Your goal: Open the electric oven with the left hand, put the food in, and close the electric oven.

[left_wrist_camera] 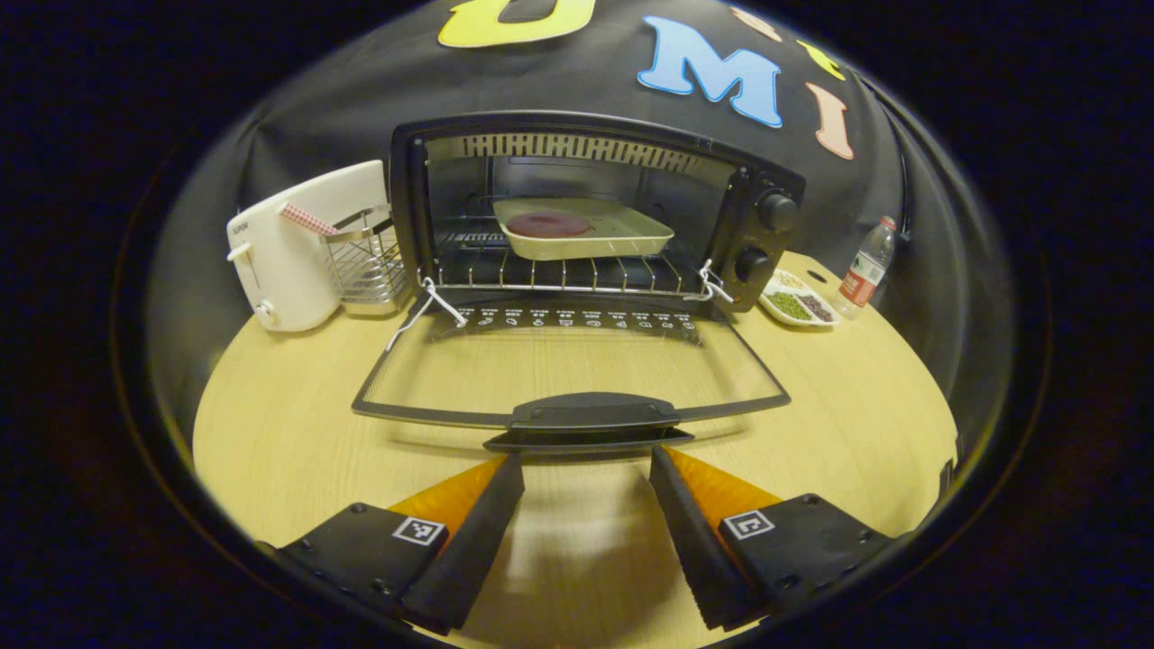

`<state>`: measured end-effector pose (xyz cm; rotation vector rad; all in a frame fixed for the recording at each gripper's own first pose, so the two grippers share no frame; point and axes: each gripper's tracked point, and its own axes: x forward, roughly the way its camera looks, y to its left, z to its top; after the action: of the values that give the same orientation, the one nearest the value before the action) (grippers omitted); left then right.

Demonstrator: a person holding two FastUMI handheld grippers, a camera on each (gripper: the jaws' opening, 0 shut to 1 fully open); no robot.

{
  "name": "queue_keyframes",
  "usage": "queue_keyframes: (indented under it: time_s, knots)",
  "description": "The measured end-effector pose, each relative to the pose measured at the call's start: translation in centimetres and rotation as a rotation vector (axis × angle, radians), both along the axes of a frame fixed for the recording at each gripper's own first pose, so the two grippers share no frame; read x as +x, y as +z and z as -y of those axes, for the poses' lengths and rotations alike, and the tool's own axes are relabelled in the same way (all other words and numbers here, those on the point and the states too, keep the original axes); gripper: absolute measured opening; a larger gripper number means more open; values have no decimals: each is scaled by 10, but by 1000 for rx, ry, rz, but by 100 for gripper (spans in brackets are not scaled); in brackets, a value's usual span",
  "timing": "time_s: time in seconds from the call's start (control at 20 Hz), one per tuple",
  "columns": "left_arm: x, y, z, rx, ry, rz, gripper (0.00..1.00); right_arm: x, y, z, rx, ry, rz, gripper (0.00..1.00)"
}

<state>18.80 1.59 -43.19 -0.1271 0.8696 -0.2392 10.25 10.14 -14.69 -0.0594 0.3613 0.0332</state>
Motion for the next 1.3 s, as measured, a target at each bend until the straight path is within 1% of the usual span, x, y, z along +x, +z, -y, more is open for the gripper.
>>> queue_keyframes:
  time_s: [0.15,0.2,0.25,0.3,0.45,0.55,0.8,0.85,0.9,0.95,1.05,1.1,1.15,1.2,1.25,1.3]
  knots:
    - [3,5,0,-12,45,8,96,3,0,-4,10,8,-2,98]
    - [3,9,0,-8,47,17,100,5,-1,-5,9,12,-2,98]
    - [4,13,-1,-4,46,35,92,7,0,-6,9,15,3,98]
    - [5,19,-1,-3,47,50,96,9,0,-8,12,21,7,98]
    - [6,35,-2,0,52,84,96,11,-4,-15,10,43,-1,98]
    - [11,46,-2,-15,60,106,96,13,-6,-20,11,57,-2,98]
    - [20,63,-3,-14,49,145,96,17,-12,-22,1,68,-11,98]
    - [23,68,-2,-11,48,164,100,18,-13,-21,3,66,-9,98]
    - [27,74,-3,-5,44,185,96,21,-12,-20,3,63,-6,98]
    - [32,81,-4,1,40,206,96,21,-13,-19,1,60,-8,98]
    - [41,92,-3,15,27,247,100,23,-15,-17,2,57,-13,98]
    - [47,98,-3,24,22,272,96,25,-16,-15,5,56,-15,98]
    - [52,101,-3,33,17,291,96,24,-15,-16,8,55,-15,98]
    - [57,106,-2,40,13,307,100,24,-14,-17,9,54,-16,98]
    - [62,109,-2,43,12,320,100,24,-14,-17,8,56,-16,98]
    - [67,114,-2,42,12,332,96,24,-14,-17,5,57,-17,98]
